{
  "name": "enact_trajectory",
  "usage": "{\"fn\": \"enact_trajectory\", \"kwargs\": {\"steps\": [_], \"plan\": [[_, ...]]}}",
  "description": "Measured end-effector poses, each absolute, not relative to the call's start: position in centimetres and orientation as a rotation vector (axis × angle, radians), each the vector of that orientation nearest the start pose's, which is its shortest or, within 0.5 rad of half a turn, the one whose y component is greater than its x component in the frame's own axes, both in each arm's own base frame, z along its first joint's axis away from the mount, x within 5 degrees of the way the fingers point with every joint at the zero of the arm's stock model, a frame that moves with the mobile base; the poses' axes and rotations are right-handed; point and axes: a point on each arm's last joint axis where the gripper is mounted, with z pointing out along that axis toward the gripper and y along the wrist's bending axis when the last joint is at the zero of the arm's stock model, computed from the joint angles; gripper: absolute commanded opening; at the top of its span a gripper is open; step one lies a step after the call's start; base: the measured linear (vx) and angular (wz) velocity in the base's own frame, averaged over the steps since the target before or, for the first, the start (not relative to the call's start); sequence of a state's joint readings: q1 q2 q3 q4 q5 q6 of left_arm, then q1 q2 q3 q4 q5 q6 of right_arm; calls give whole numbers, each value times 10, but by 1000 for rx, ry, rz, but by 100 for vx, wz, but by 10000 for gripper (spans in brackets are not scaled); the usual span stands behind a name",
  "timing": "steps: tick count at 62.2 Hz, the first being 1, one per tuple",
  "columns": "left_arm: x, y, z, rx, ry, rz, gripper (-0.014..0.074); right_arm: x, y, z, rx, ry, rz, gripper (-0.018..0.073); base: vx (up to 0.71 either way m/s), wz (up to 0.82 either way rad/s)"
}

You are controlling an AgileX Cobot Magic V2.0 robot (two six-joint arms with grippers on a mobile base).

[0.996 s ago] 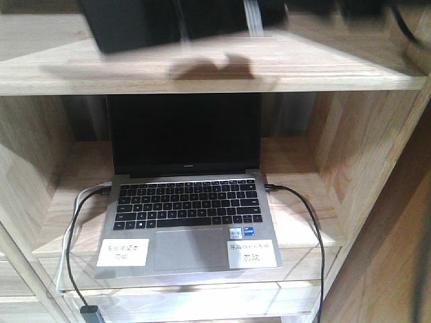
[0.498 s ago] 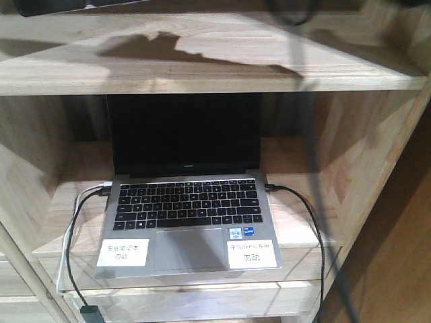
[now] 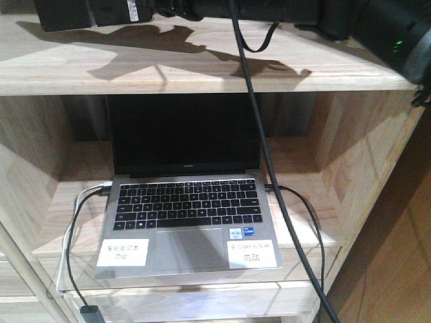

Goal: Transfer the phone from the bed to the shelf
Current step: 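Lower the phone onto the upper shelf and open the right gripper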

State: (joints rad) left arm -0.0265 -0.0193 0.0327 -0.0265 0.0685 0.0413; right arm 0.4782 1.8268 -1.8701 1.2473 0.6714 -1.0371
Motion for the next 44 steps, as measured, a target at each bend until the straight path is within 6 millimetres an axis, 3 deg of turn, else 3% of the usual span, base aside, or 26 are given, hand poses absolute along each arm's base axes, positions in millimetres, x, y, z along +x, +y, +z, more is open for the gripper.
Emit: {"fn": "enact_trajectory", "kwargs": {"steps": [27,38,44], "plan": [[56,-2,197,34,1565,-11,1,378,252,406,-694,1646,975,29,0,0],[56,-2,197,34,1565,-11,1,382,252,403,-665,1653,968,123,0,0],[56,-2,197,34,1565,-11,1,383,251,403,-654,1651,959,223,0,0]]}}
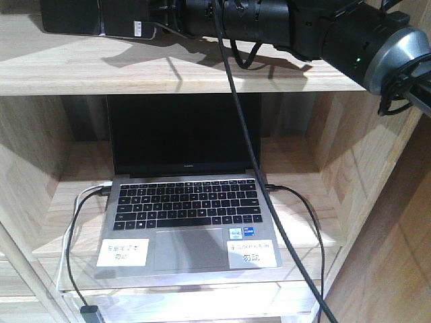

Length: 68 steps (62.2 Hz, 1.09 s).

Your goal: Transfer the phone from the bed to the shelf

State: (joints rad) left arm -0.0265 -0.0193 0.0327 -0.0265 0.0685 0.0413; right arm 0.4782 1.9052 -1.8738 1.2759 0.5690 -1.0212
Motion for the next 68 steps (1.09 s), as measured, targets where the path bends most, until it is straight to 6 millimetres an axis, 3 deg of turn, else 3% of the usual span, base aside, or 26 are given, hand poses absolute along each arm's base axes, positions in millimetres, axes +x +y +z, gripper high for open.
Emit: {"fn": "enact_trajectory", "kwargs": {"steps": [14,24,39,51,61,68], "plan": [[56,-2,197,34,1565,-11,1,385,250,403,-633,1648,933,566,0,0],[56,-2,197,34,1565,-11,1,387,249,403,-633,1647,895,729,0,0],[56,-2,197,34,1565,-11,1,386,246,402,-694,1645,807,699,0,0],[56,-2,197,34,1565,-11,1,379,242,414,-707,1617,786,630,0,0],[56,-2,197,34,1565,-11,1,371,241,424,-720,1610,819,487,0,0],[56,-2,197,34,1565,-11,1,363,240,428,-747,1617,848,285,0,0]]}}
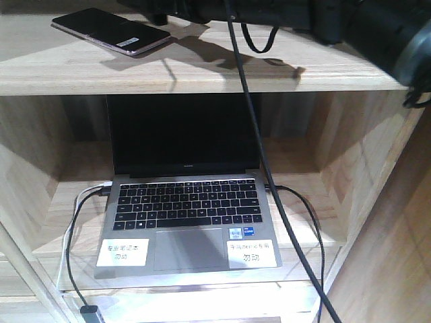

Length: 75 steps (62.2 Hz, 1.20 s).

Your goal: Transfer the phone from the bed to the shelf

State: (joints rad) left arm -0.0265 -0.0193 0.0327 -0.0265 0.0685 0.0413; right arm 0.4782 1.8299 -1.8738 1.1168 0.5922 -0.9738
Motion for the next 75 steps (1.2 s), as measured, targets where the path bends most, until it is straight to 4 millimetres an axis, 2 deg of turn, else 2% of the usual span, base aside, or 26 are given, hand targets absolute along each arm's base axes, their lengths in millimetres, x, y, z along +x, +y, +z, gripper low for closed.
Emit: {"fn": "enact_trajectory", "kwargs": {"steps": [8,26,39,46,53,69,75], "plan": [[56,-2,197,34,1565,-11,1,354,237,434,-786,1632,855,-17,0,0],[56,-2,197,34,1565,-11,1,336,225,449,-832,1687,781,-5,0,0],[56,-2,197,34,1565,-11,1,316,209,461,-781,1675,721,-5,0,0],[56,-2,197,34,1565,-11,1,302,193,449,-692,1674,656,-5,0,0],[56,-2,197,34,1565,-11,1,277,172,435,-648,1651,575,-5,0,0],[56,-2,197,34,1565,-11,1,211,130,428,-601,1563,481,-5,0,0],[56,-2,197,34,1565,-11,1,188,117,419,-586,1555,472,-5,0,0]]}}
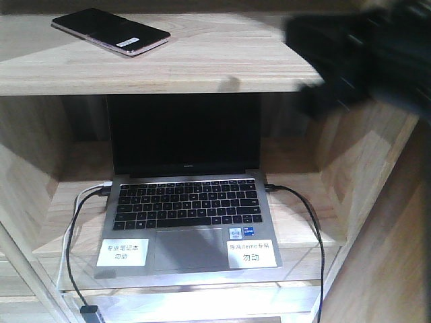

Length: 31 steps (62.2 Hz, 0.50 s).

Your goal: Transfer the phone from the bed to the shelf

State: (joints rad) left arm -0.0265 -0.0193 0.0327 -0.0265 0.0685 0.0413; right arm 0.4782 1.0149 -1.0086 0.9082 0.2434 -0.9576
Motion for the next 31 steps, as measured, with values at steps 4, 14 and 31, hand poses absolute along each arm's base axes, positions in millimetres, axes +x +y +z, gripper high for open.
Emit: {"fn": "enact_trajectory", "kwargs": {"steps": [4,14,31], "plan": [[56,-2,197,34,1565,-11,1,173,109,413,-578,1546,468,-5,0,0],[56,-2,197,34,1565,-11,1,136,89,389,-567,1533,462,-5,0,0],[56,-2,197,34,1565,-11,1,85,62,330,-561,1529,468,-5,0,0]]}}
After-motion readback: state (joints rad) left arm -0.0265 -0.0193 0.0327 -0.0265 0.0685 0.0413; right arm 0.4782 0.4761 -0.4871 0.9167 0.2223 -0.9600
